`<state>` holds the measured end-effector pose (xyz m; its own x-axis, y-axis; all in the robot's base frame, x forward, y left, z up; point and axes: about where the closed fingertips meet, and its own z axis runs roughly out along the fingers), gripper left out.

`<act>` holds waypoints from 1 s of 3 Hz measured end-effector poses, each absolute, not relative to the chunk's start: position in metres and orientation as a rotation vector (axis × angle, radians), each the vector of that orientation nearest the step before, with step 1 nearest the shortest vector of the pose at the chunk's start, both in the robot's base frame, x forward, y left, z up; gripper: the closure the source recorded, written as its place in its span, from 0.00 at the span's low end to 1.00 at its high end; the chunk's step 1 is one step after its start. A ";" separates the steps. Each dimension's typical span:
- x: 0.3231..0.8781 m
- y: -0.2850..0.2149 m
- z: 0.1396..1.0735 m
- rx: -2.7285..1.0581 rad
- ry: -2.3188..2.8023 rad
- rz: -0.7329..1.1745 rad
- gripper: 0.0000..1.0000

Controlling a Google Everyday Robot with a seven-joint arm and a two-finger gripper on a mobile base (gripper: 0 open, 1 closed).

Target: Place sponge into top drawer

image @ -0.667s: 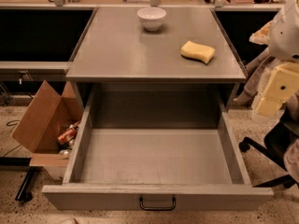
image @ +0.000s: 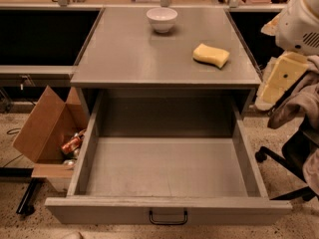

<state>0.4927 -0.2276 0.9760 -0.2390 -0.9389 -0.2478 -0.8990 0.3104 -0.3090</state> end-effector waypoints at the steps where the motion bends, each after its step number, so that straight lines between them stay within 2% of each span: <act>1: 0.549 -0.239 0.962 -1.523 2.192 -0.080 0.00; 3: 0.633 -0.230 0.922 -1.331 2.197 0.136 0.00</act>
Offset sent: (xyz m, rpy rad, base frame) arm 0.1714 -0.0086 -0.0527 0.4359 -0.0598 -0.1651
